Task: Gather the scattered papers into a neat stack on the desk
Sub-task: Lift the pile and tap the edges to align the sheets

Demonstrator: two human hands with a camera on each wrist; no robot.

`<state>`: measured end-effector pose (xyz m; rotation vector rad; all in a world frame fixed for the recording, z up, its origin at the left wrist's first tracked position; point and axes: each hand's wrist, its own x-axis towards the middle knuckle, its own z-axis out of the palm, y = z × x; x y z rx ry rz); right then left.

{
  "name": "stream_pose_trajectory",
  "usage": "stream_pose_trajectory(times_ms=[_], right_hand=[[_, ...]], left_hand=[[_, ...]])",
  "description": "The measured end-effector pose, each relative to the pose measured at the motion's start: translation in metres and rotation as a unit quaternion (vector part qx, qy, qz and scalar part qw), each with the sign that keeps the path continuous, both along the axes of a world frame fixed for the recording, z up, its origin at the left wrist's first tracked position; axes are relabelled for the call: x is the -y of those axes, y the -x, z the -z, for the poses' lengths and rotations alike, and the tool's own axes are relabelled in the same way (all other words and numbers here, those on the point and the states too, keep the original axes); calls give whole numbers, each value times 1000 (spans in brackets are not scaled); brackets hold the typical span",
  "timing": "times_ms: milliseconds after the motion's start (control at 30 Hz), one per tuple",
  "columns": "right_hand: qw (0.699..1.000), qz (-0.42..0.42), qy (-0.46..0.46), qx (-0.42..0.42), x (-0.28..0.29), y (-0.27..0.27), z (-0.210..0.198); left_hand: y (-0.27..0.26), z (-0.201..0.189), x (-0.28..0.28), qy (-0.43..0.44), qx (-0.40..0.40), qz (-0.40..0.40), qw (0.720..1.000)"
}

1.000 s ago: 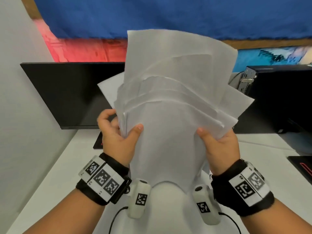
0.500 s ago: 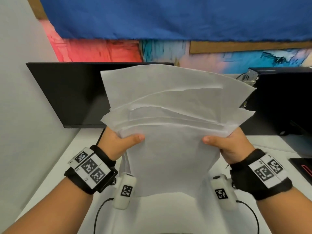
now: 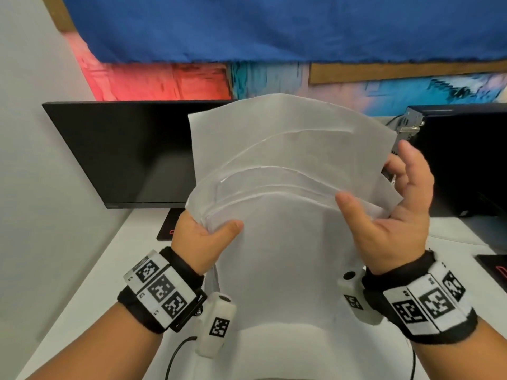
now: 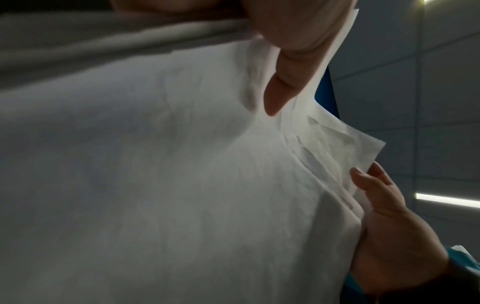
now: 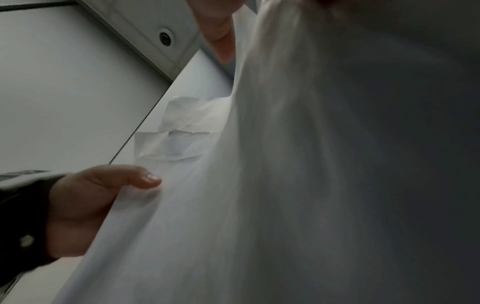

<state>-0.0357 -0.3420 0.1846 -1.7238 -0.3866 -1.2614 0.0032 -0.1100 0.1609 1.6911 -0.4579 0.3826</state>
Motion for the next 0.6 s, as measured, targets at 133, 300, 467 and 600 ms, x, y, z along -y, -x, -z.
stream_pose_trajectory(times_ms=[133,300,467,600], right_hand=[[999,-16,-51,-1,0,2,-18],[994,-29,-101,-2,1,-3,-25],[991,-38,-71,-102,8,-13,-22],[996,-54,-56,-54,7,-9,-29]], left_hand=[[-4,3,-5,11,-29,-24,999],[-8,3,-8,21,-30,3,999],[-12,1,-11,15,-23,16,1000],[-13,3,-12,27,-36,18,999]])
